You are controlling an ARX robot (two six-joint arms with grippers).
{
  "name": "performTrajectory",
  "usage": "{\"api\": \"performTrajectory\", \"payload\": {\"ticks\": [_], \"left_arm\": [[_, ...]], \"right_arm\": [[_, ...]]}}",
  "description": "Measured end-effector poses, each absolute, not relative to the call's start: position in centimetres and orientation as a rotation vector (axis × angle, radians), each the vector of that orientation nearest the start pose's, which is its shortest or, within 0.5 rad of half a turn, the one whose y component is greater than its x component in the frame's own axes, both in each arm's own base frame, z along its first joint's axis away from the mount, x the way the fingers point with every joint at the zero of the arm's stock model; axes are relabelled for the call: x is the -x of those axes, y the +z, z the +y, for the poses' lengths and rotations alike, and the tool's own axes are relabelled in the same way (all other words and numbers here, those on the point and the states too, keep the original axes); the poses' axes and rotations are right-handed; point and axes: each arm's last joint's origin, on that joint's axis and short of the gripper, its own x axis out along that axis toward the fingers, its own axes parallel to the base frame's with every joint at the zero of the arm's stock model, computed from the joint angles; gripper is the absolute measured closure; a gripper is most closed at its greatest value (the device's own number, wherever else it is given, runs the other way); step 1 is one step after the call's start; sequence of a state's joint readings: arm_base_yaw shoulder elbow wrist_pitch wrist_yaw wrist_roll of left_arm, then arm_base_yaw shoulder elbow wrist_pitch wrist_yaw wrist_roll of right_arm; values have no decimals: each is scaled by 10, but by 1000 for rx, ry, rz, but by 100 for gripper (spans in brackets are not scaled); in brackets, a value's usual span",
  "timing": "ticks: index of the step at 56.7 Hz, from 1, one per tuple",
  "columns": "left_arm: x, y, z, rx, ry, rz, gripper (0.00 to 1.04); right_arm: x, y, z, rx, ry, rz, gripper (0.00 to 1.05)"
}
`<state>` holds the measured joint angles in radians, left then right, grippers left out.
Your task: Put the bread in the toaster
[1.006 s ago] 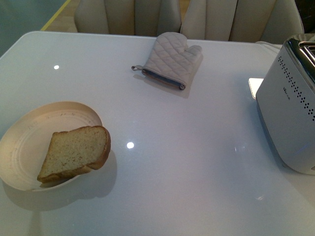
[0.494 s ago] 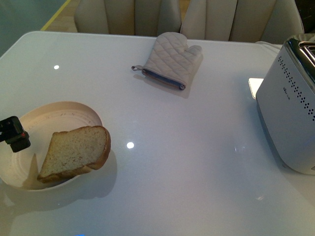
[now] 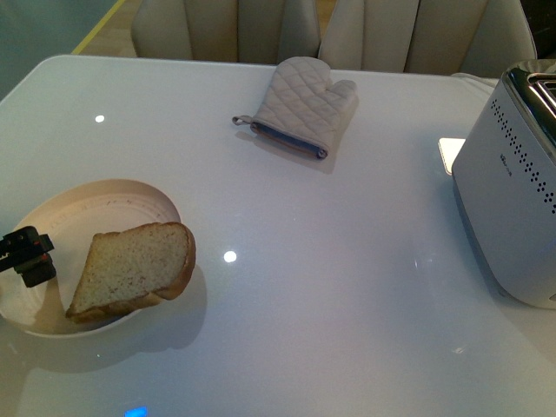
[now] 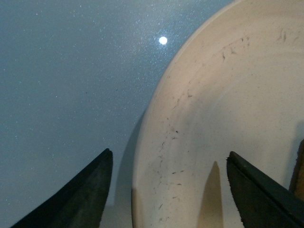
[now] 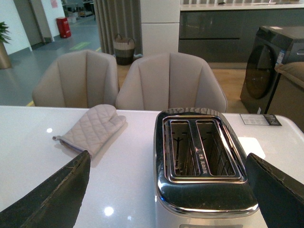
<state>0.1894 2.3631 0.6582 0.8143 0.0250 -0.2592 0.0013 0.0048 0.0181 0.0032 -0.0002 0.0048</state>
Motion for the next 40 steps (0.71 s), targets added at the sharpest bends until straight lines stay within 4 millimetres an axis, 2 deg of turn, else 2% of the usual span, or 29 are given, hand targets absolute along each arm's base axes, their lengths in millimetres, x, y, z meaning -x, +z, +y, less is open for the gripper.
{"api": "performTrajectory", "payload": {"ticks": [14,22,28,40], "left_arm": [[-287,-41,51,344,267,912,75],[-287,-38,48,383,278,916,92],[-286,-35,40,420,276,923,100],[-282,-35,16,466,264,964,100]], "right_arm": [[-97,170,0,-4,2,-17,9],[-97,170,0,-5,2,-17,9],[-97,170,0,-4,2,-17,9],[-97,170,0,-4,2,-17,9]]}}
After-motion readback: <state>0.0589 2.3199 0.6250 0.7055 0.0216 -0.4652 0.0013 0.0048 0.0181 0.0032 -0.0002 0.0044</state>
